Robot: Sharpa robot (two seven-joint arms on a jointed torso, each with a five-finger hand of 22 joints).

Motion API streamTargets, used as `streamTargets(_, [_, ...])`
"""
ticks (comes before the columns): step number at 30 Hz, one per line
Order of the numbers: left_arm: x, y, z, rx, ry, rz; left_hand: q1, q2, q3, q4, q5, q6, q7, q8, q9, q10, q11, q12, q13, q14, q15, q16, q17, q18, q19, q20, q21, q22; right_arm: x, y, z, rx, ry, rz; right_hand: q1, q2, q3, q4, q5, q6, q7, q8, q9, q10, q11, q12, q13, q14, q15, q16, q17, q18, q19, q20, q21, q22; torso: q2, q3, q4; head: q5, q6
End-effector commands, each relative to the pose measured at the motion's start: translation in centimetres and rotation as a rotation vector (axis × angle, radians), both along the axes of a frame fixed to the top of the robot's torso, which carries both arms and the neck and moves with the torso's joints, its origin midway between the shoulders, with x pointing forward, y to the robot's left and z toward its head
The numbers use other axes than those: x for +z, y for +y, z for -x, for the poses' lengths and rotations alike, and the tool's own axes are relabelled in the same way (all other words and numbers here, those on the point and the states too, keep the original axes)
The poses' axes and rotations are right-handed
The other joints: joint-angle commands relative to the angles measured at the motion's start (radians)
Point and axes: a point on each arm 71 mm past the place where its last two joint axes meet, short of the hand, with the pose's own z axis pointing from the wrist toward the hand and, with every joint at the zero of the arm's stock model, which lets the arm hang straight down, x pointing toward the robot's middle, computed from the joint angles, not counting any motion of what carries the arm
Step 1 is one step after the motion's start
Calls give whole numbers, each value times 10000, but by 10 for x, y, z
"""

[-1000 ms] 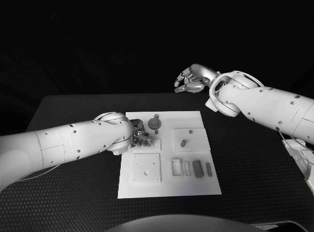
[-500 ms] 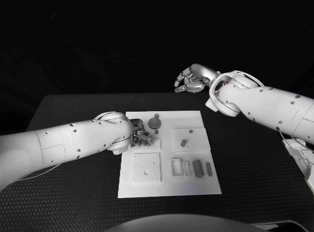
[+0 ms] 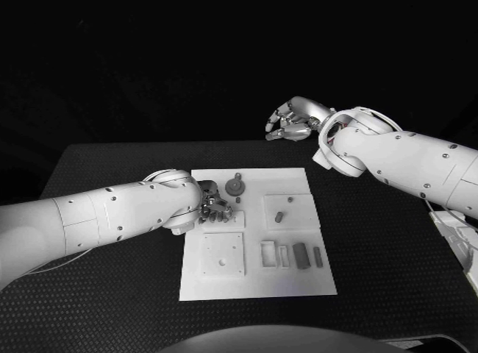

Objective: Assemble the parts on the task board

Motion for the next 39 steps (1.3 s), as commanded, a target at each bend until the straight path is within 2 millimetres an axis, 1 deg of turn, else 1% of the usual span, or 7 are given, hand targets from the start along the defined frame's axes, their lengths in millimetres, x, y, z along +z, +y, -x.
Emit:
streamTargets(1, [-3,1,2,-77,238,-171,605,692,295,-356,74,-62,-9,46,-5,41,-40,65,-14,-22,34,41,-12,195,-50,-30,70,213,-1,1,1,151,64,6,-77,7,16,8,20,10,103,-36,13,-62,-15,-35,8,-58,-15,-27,6,116,47,-30,-47,133,2,-2,3,-4,-8])
streamTargets(28, [-4,4,2,-30,363,-222,611,706,306,-412,90,-61,-13,65,-22,49,-45,72,-17,-17,34,52,-19,199,-47,-32,80,214,-1,1,1,171,108,27,-82,10,15,5,20,9,104,-43,26,-65,-14,-34,11,-66,-14,-26,2,116,46,-28,-49,136,3,2,-5,9,-39])
streamTargets(33, [-5,2,2,-48,360,-202,605,700,302,-419,82,-63,-12,68,-26,49,-44,73,-19,-16,34,54,-21,198,-46,-31,83,213,-2,1,1,168,107,24,-84,10,14,5,20,8,104,-45,29,-66,-14,-34,12,-73,-13,-28,-5,116,45,-27,-50,136,7,-1,3,4,-31])
streamTargets(35, [-5,2,2,-60,347,-180,566,667,284,-408,-19,-79,-6,76,-46,40,-41,66,-30,-24,34,46,-37,195,-45,-28,82,206,-2,1,1,171,108,23,-85,10,14,5,20,8,105,-46,30,-67,-14,-35,12,-82,-13,-30,-16,116,45,-27,-50,137,7,-1,0,7,-24])
streamTargets(37, [-5,2,2,-56,350,-176,498,579,256,-328,-317,-108,4,83,-85,23,-34,48,-52,-34,33,28,-70,195,-54,-27,63,189,-2,1,1,170,105,21,-87,10,13,6,20,7,105,-47,31,-67,-13,-35,12,-81,-13,-30,-14,116,45,-26,-51,137,7,0,-4,9,-22])
streamTargets(38, [-5,2,2,-64,365,-186,429,478,221,-225,-578,-117,6,92,-112,21,-31,42,-64,-35,34,23,-88,195,-55,-28,51,181,-2,1,1,168,106,21,-88,9,13,6,20,6,105,-47,31,-68,-13,-35,12,-87,-13,-32,-22,116,44,-26,-51,137,5,0,-7,10,-24])
streamTargets(39, [-5,2,2,-68,371,-187,339,310,172,-98,-859,-135,12,97,-139,9,-25,33,-77,-46,36,15,-106,195,-61,-28,34,175,-2,1,1,168,106,21,-88,8,12,6,20,5,106,-48,31,-68,-13,-36,12,-88,-13,-32,-22,116,44,-26,-51,137,4,-1,-8,12,-27])
